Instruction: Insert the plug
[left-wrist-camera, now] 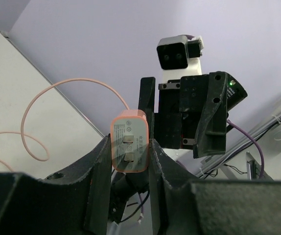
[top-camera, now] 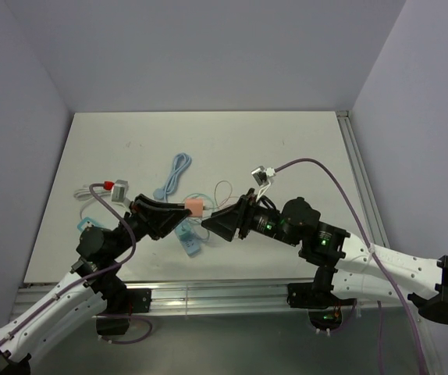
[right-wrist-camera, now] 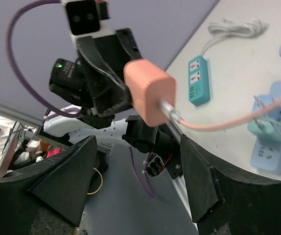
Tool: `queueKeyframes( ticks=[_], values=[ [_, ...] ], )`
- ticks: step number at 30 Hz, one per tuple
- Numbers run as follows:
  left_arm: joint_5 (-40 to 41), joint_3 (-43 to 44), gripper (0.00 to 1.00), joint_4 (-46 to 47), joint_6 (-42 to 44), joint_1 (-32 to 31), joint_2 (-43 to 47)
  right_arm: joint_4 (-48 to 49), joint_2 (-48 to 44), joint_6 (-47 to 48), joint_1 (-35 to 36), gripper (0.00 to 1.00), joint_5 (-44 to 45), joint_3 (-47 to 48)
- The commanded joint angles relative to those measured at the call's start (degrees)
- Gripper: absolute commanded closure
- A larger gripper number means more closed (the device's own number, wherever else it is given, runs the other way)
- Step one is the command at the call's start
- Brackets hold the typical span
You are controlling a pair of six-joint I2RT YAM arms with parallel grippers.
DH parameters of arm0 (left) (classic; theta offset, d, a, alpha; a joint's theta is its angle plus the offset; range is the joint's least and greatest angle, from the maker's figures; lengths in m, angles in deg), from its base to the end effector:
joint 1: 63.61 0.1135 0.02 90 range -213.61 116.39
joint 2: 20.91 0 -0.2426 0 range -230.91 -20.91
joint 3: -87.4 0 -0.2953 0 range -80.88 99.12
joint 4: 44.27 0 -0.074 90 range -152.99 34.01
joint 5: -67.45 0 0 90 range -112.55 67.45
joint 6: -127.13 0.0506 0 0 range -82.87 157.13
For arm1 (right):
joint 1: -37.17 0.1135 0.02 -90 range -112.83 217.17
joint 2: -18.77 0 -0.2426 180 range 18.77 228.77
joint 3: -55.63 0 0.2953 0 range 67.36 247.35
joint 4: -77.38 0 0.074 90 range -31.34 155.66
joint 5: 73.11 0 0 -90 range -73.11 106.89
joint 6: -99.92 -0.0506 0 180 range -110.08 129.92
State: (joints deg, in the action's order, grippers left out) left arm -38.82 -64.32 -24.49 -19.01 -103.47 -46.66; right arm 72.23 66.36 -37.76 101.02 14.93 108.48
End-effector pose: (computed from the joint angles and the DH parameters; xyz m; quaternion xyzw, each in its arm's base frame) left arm 0.1520 -0.1454 0.2785 0.0383 0.5624 -0.6637 0.4916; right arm 0.1196 0.2476 0.3199 -0.1113 0.6976 0.5919 0.3881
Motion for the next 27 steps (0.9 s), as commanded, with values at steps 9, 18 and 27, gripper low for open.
queueKeyframes(
  ticks=[9,18,27],
  values=[
    [-3.15,1.64,0.99,6.72,-6.17,-0.22,0.27,11.44,1.8,7.34,-0.49,0.36,-2.0,0.19],
    [-4.47,0.58,0.99,10.68,-9.43,-0.13,-1.58,15.57,2.77,8.13,-0.57,0.38,-0.69,-0.87],
    [-4.12,-1.09,0.99,11.47,-10.74,-0.22,-0.43,20.06,3.03,8.66,-0.92,0.45,-0.59,-2.28]
  ],
)
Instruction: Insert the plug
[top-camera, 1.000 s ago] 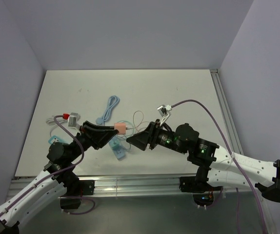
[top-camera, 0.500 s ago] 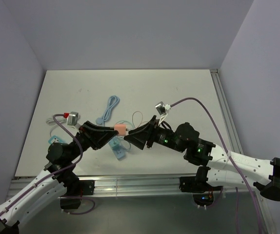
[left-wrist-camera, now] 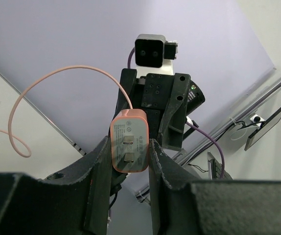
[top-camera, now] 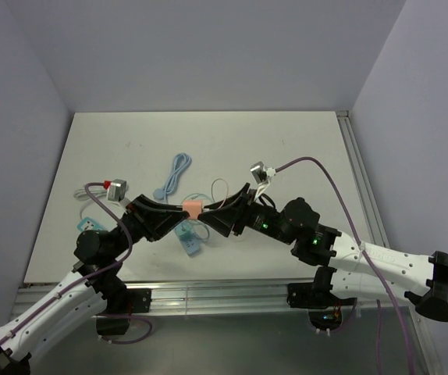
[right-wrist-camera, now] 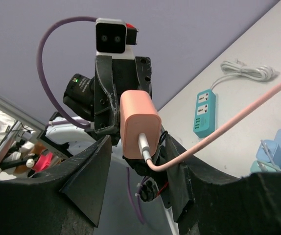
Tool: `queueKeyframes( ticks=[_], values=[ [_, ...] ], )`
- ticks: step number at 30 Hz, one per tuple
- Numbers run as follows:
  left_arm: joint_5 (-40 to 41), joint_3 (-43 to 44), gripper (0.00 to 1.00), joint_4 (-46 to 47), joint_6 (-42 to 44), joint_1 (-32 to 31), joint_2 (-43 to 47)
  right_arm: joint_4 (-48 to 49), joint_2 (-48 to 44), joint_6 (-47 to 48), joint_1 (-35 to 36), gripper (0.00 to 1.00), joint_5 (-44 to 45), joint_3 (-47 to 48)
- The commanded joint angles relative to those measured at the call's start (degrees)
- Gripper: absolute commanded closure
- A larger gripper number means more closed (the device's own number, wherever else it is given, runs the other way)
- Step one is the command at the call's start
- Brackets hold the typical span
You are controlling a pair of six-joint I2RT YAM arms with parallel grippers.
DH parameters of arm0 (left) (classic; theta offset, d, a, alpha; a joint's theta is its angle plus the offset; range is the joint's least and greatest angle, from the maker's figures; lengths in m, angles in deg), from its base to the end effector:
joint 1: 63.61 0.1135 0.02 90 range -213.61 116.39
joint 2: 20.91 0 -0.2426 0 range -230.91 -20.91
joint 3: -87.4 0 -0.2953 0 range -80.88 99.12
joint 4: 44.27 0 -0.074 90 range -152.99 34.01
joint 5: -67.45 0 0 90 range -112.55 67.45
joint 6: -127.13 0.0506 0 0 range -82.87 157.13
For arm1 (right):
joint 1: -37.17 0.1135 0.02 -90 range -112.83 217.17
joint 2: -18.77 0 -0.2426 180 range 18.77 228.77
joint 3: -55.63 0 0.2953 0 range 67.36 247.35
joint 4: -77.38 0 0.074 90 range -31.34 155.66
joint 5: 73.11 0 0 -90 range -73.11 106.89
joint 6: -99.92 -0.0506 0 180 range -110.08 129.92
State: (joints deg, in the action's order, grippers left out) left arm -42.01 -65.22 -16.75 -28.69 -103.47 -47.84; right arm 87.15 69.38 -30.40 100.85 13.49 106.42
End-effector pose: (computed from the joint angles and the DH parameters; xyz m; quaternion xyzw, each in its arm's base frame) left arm 0.1477 -0.1453 0.2828 0.0271 0.5274 -0.7258 0.4408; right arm 0.1232 0.2559 0.3234 -0.1524 0.6249 0.6149 0.4562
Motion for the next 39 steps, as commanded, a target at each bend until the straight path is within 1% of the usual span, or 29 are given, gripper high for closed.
queueKeyframes(
  ticks=[1,4,14,16,17,20,21,22,23,25,26,27,28,29,30,31,32,33,34,35,37,39],
  values=[
    [-1.01,-0.1,0.99,3.91,-1.06,-0.13,0.75,5.57,0.19,1.2,-0.84,0.45,0.94,-0.4],
    [-1.1,-0.02,0.99,4.17,-1.15,-0.13,0.66,7.42,0.54,1.03,-0.93,0.47,0.33,-0.75],
    [-1.8,-0.28,0.99,6.55,-2.21,-0.22,-0.75,8.47,3.7,0.94,-1.01,0.49,-1.7,0.57],
    [-1.72,-0.37,0.99,6.37,-2.21,-0.13,-0.57,8.82,3.79,0.77,-0.93,0.53,-1.7,0.57],
    [-1.63,-0.54,0.99,6.2,-2.21,-0.22,-0.48,8.74,3.79,0.76,-0.93,0.55,-1.61,0.57],
    [-1.37,-0.89,0.99,5.76,-2.12,-0.13,-0.04,8.47,3.62,1.03,-1.01,0.7,-1.79,0.74],
    [-1.11,-0.89,0.99,5.41,-2.03,-0.13,0.04,8.3,3.62,1.2,-0.93,0.83,-2.13,1.01],
    [-1.02,-0.81,0.99,4.97,-1.68,-0.13,0.22,8.12,3.62,1.29,-0.93,0.93,-2.4,1.1],
    [-0.93,-0.2,0.99,2.88,-1.24,-0.13,0.22,7.6,3.44,1.55,-1.01,1.0,-2.49,1.27],
    [0.3,1.29,0.99,-2.91,1.21,-0.13,0.48,5.06,3.18,2.34,-0.93,1.0,-1.62,2.06],
    [3.26,3.74,0.96,-11.04,3.57,-0.13,0.66,2.18,2.92,3.13,-1.01,1.0,-0.91,2.85],
    [5.12,4.98,0.82,-16.34,4.81,-0.22,0.92,0.15,2.57,3.66,-1.01,1.0,0.75,3.29],
    [7.66,7.69,0.74,-21.18,5.96,-0.22,1.36,-2.05,2.39,4.19,-0.93,1.0,1.46,3.99],
    [10.12,9.02,0.66,-25.58,7.19,-0.13,1.71,-6.77,2.39,4.89,-0.93,1.0,1.9,5.74],
    [15.63,10.17,0.56,-34.67,9.29,-0.13,1.89,-9.43,2.74,6.29,-0.93,1.0,2.17,6.8],
    [18.56,12.18,0.52,-38.5,9.83,-0.13,2.41,-12.33,3.26,7.17,-1.01,1.0,2.78,8.03],
    [21.37,12.98,0.49,-43.5,9.92,-0.13,2.77,-17.75,3.62,8.75,-0.93,1.0,3.13,10.3],
    [27.92,13.6,0.48,-50.25,9.58,-0.22,3.12,-20.24,4.49,9.37,-0.93,1.0,3.31,11.2],
    [30.51,14.83,0.48,-53.71,9.22,-0.13,3.82,-22.79,4.85,9.99,-0.84,1.0,4.62,12.07],
    [33.06,15.1,0.48,-56.01,8.79,-0.13,4.17,-26.99,5.2,10.6,-0.84,1.0,4.98,13.39],
    [37.8,15.63,0.48,-60.66,8.17,-0.13,5.83,-30.62,5.99,12.01,-0.84,1.0,5.94,14.36],
    [39.32,15.72,0.49,-62.26,8.25,-0.22,6.89,-34.14,6.6,13.15,-0.93,1.0,5.43,15.07]
  ],
)
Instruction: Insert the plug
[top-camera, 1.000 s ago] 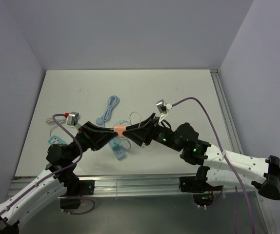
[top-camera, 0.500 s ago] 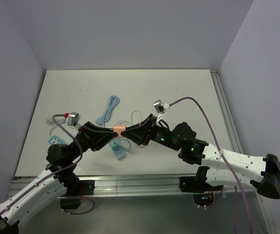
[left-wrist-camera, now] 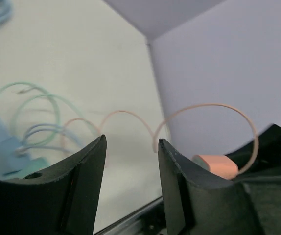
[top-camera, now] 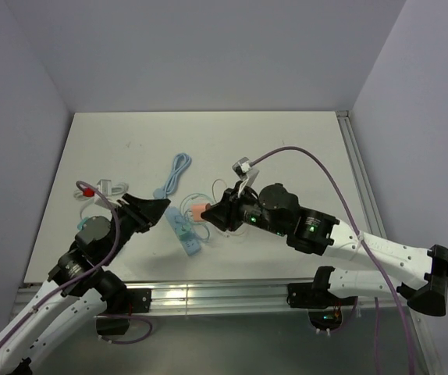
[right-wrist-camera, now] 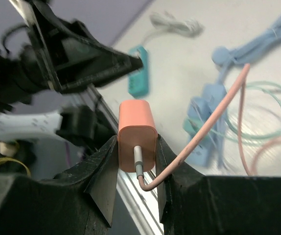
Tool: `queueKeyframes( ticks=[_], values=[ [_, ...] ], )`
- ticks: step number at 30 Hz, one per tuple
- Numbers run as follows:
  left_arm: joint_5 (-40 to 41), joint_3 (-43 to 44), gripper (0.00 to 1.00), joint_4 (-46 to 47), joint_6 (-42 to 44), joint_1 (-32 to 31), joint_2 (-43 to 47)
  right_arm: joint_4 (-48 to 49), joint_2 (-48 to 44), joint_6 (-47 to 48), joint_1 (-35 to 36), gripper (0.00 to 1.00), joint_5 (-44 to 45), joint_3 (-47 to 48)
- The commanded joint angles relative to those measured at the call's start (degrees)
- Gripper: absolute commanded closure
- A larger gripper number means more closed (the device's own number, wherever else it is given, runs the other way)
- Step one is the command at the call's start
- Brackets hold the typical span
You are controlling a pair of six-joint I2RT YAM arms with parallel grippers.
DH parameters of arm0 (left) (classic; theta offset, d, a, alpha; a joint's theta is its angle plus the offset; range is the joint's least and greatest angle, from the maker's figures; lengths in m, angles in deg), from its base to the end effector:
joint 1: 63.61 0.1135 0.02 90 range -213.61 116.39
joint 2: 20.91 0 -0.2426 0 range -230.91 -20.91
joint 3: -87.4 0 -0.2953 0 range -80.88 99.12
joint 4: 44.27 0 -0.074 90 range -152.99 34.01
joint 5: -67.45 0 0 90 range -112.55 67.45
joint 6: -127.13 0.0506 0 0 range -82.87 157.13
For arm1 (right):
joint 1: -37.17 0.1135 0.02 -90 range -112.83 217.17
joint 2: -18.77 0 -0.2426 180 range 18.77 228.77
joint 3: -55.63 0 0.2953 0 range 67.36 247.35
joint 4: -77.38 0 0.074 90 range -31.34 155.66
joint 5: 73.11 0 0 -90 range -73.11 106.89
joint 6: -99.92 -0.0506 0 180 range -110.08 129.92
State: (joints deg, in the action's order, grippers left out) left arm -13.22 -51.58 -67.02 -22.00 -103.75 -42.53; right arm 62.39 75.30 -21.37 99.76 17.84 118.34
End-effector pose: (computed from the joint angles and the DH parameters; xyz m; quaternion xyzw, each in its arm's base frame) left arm 0.1557 -0.1205 0.2937 -0.1746 0.7059 -0.4827 0.4880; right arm 0.1402 0.2685 0.3286 -0.1996 0.7326 0.4711 0.4489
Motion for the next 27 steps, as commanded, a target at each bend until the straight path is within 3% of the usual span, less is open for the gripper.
queueKeyframes(
  ticks=[1,10,19,27],
  values=[
    [11.59,1.99,0.49,-12.61,1.65,0.15,2.63,-10.61,1.12,4.65,0.17,1.0,0.46,3.42],
    [14.41,2.6,0.51,-13.76,2.97,0.15,3.44,-20.45,9.02,8.26,1.57,1.0,-4.38,8.6],
    [15.99,1.9,0.55,-16.13,0.16,0.15,2.11,-30.73,24.4,7.21,4.65,1.0,5.01,20.45],
    [15.99,1.2,0.57,-17.01,-0.89,0.15,4.75,-36.54,35.04,6.5,5.35,1.0,6.78,28.29]
  ],
)
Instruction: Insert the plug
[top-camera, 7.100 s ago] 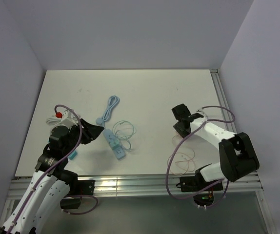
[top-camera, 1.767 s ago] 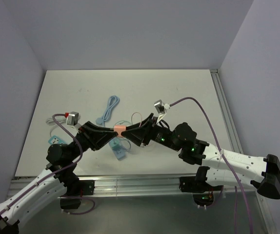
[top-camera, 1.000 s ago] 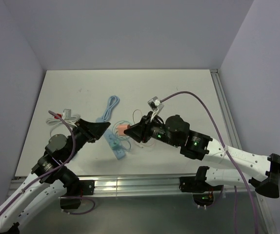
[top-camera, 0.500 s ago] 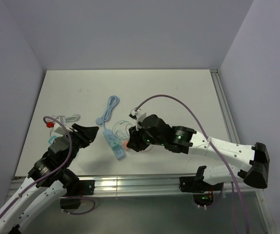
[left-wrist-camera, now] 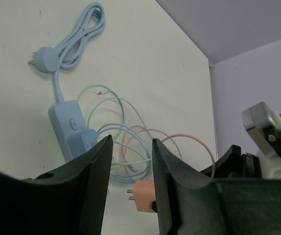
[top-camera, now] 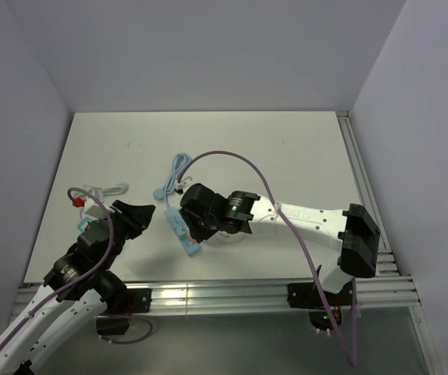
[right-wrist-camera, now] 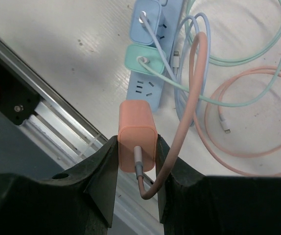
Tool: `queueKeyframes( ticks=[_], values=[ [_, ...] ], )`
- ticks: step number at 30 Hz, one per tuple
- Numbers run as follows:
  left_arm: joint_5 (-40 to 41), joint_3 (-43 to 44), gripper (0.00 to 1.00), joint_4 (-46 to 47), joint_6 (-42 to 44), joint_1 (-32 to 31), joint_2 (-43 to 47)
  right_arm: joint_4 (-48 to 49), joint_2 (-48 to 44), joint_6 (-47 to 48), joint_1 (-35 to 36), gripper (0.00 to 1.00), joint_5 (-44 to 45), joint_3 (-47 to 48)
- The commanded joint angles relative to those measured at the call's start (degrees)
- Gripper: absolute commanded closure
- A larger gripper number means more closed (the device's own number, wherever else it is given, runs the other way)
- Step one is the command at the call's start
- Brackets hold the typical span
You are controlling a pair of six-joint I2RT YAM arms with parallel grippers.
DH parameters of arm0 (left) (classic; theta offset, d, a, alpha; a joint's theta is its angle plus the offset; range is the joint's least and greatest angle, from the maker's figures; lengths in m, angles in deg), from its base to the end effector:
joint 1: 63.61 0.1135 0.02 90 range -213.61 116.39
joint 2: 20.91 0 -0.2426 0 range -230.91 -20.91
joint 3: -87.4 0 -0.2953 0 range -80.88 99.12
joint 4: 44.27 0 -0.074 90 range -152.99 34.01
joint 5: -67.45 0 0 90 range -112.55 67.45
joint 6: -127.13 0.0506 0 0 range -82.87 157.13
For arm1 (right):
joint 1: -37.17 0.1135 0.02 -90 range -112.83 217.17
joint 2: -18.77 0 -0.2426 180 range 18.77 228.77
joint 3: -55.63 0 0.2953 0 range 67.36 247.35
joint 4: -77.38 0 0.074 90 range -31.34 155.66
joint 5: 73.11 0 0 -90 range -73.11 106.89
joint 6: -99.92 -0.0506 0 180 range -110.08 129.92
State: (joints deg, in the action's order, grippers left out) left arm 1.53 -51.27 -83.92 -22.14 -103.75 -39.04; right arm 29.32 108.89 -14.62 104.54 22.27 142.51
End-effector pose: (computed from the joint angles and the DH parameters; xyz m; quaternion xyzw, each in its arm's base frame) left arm 0.1480 -0.0978 0.2713 -0.2533 0.7517 -0.3385 0.5061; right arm 0.1556 0.3610 0.2423 -0.3296 0.8831 0.2071 0.2619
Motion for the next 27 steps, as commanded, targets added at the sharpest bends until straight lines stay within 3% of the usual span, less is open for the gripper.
queueKeyframes(
  ticks=[1,11,27],
  values=[
    [0.8,0.81,0.57,-0.29,-0.85,0.15,1.34,-4.52,2.32,-0.25,0.57,1.0,2.61,5.51],
    [0.01,0.81,0.58,-0.91,-0.85,0.15,2.75,-10.77,15.24,-0.07,1.44,1.0,6.65,14.49],
    [1.15,1.6,0.58,-2.58,-0.5,0.06,3.98,-11.47,17.28,-2.18,2.32,1.0,5.51,15.47]
  ],
)
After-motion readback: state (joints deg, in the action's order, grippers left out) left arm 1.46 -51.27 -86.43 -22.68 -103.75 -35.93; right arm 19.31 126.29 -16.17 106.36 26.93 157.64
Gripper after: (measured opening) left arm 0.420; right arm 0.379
